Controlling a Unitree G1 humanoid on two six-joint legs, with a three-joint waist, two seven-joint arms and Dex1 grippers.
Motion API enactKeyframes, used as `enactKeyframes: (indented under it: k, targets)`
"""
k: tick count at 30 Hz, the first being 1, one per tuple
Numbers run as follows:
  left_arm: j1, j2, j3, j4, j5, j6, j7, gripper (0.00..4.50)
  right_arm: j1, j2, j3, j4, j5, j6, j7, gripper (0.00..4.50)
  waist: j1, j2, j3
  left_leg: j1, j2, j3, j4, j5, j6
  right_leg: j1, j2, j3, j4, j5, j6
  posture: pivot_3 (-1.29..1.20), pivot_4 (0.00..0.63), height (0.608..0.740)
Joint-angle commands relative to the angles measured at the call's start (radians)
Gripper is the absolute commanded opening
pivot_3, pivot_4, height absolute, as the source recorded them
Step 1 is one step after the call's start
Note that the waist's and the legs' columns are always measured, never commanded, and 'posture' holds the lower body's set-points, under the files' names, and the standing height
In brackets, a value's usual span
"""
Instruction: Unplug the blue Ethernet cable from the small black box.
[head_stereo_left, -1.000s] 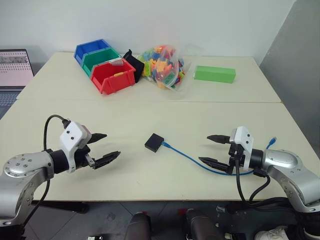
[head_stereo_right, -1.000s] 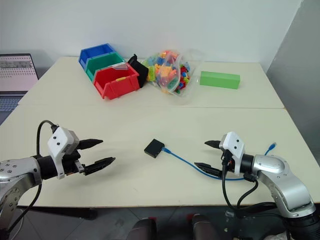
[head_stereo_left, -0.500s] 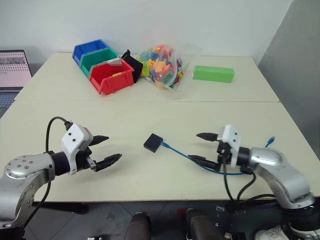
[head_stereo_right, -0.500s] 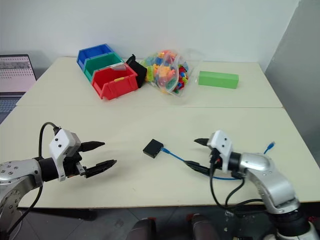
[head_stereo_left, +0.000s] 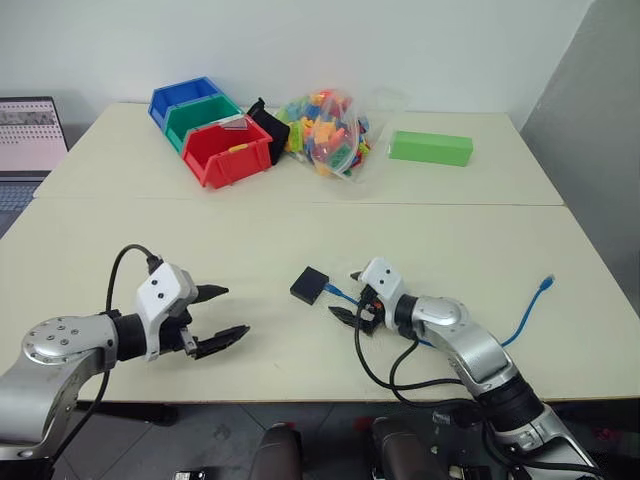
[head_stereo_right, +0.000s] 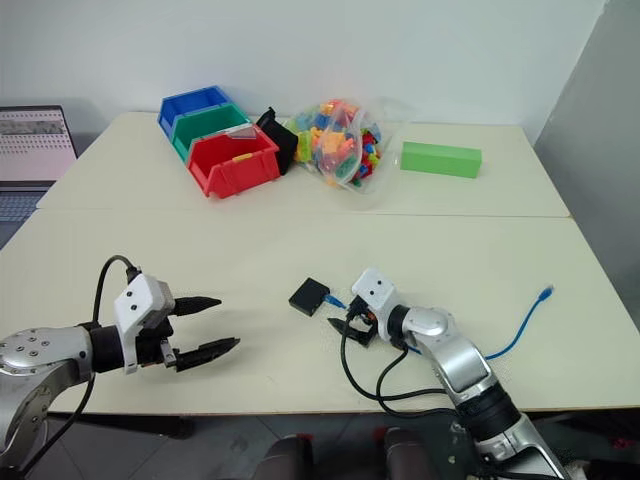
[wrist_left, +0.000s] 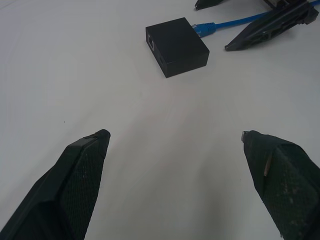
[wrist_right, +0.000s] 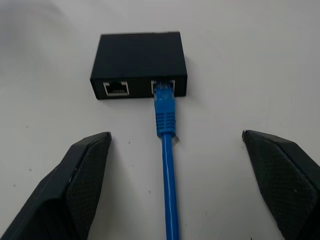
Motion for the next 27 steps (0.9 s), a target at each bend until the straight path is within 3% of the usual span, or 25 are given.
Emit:
enactKeyframes:
  k: [1,10,17,27]
  targets:
    - [-0.001,-0.002,0.008,-0.023,-0.021,-0.012,-0.018,4.50,-0.030,0.026,-0.002,0.022,-0.021,-0.023,-0.008,3.80,-0.001,0.000,0.000,0.000,0.000,0.000,0.000,0.000,0.000,0.000,0.000,0.000,0.000,0.000,0.000,0.00,0.150,0.740]
    - [-0.002,-0.022,-0.006,-0.018,-0.015,-0.025,-0.032,4.50,-0.051,0.060,0.022,0.057,-0.071,-0.043,-0.003,1.78,-0.005,0.000,0.000,0.001,0.000,0.000,0.000,0.000,0.000,0.000,0.001,0.000,0.001,0.000,0.000,0.00,0.150,0.740]
    - [-0.019,-0.069,-0.001,0.021,-0.064,0.004,-0.025,4.50,-0.065,-0.010,0.050,0.027,-0.138,-0.161,0.047,0.11,-0.004,0.000,0.000,0.000,0.000,0.000,0.000,0.000,0.000,0.000,0.000,0.000,0.001,0.000,0.000,0.00,0.150,0.740]
    - [-0.156,-0.124,-0.029,0.121,-0.184,0.092,-0.075,4.50,-0.135,-0.185,0.082,-0.029,-0.246,-0.574,0.185,0.11,-0.002,0.000,0.000,0.000,0.000,0.000,0.000,0.000,0.000,0.000,0.001,-0.002,0.001,0.000,0.000,0.00,0.150,0.740]
